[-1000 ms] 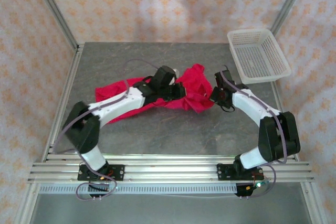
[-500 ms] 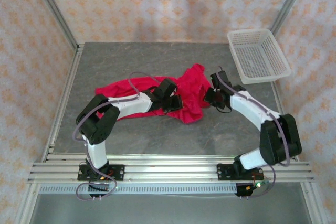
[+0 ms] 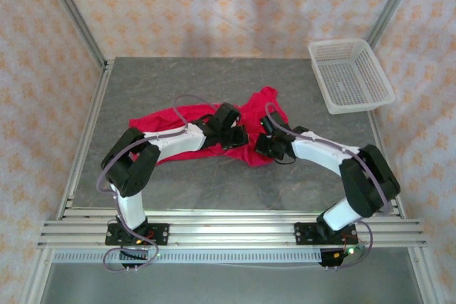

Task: Fold the inside-out t-shirt

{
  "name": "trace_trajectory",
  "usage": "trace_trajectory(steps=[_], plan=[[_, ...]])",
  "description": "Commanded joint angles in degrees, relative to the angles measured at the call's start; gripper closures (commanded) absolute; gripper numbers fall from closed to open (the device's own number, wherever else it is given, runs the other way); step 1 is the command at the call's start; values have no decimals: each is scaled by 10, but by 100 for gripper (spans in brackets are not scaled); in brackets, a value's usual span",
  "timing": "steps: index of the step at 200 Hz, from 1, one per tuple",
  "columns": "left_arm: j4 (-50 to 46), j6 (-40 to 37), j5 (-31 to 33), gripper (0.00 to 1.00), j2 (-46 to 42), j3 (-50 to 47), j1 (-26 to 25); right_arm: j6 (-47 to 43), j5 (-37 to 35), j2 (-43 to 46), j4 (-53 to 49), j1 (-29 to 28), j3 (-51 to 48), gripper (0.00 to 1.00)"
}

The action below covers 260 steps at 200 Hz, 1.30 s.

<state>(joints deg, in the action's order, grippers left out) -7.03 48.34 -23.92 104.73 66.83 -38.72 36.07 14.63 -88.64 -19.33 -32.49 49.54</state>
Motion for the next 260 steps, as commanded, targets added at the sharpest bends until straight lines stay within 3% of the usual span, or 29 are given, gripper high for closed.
trace_trajectory(steps=[1,27,49,67,80,99,120,189,260], plan=[[-15,-10,10,100,-44,-1,13,21,-39,-25,14,-3,25,90],[-13,-10,7,100,-55,-8,18,45,-72,-39,25,-8,28,57],[-9,-8,3,100,-54,-12,18,69,-93,-54,20,-9,33,48],[-5,-7,2,100,-54,-18,18,83,-105,-68,10,-9,40,46],[-3,-7,2,100,-54,-23,19,87,-111,-76,-2,-9,49,51],[-2,-8,3,100,-52,-28,22,77,-113,-74,-22,-9,67,81],[0,-8,-1,100,-46,-29,30,56,-104,-46,-48,-8,90,100],[2,-17,-16,100,-5,1,49,8,-73,94,-111,-7,123,100],[14,-8,-28,100,15,4,49,0,-92,81,-92,-8,90,100]])
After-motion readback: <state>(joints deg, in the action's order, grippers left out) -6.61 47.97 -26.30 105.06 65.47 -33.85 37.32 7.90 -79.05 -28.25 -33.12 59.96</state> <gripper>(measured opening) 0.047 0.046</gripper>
